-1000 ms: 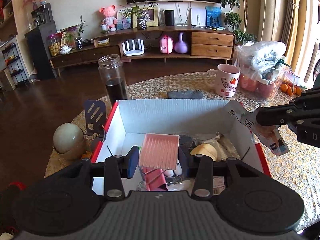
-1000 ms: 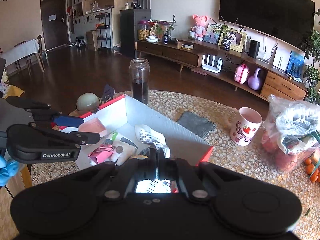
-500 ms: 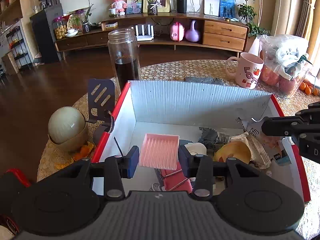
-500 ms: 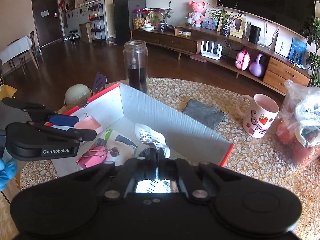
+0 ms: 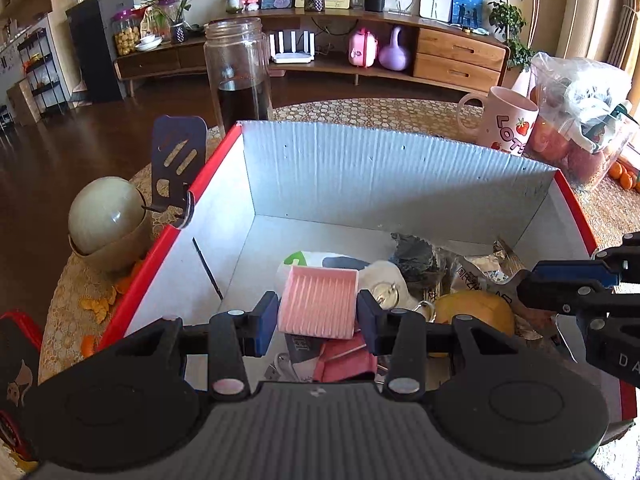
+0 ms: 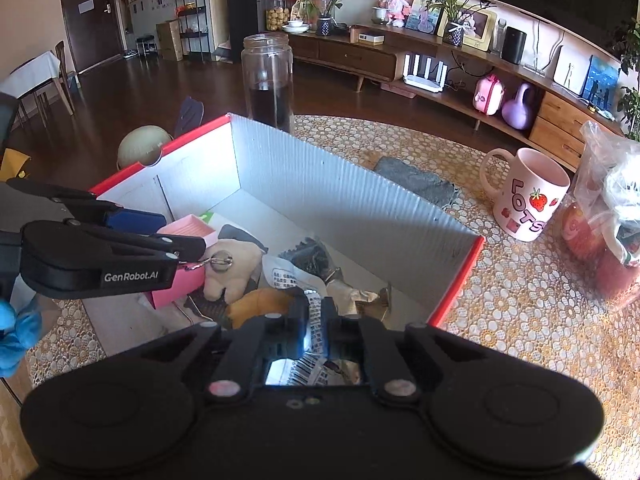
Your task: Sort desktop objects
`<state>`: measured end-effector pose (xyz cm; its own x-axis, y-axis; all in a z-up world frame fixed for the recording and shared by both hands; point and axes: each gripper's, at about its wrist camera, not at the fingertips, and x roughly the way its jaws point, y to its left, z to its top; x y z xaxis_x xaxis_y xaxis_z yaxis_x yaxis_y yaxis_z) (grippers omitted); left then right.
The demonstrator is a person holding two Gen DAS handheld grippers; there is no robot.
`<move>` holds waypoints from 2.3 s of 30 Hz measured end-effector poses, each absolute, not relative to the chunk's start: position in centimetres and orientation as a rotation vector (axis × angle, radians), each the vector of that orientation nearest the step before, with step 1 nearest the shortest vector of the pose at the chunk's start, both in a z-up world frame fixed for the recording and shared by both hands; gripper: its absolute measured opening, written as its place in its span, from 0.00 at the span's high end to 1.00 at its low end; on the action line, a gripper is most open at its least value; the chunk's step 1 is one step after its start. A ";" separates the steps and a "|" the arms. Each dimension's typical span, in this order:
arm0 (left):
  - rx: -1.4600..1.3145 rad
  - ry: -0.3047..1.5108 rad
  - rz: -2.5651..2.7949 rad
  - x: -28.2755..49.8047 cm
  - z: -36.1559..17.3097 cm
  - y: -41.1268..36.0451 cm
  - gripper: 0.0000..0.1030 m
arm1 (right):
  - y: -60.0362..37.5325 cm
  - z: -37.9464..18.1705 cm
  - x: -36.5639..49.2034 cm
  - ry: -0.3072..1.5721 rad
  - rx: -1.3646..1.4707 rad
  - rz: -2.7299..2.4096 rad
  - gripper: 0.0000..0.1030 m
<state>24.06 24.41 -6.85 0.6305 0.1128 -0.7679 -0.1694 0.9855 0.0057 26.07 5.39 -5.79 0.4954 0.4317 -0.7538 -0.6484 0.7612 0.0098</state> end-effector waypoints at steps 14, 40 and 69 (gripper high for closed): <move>0.015 0.872 0.143 23.2 -7.8 21.9 0.31 | 3.4 -5.2 24.9 0.810 -0.274 0.698 0.41; -0.066 0.764 0.115 17.3 -2.7 19.8 0.19 | -2.1 -0.2 18.9 0.667 -0.167 0.759 0.06; 0.018 0.708 0.188 9.1 0.0 16.8 0.01 | -4.6 0.3 10.9 0.562 -0.119 0.745 0.00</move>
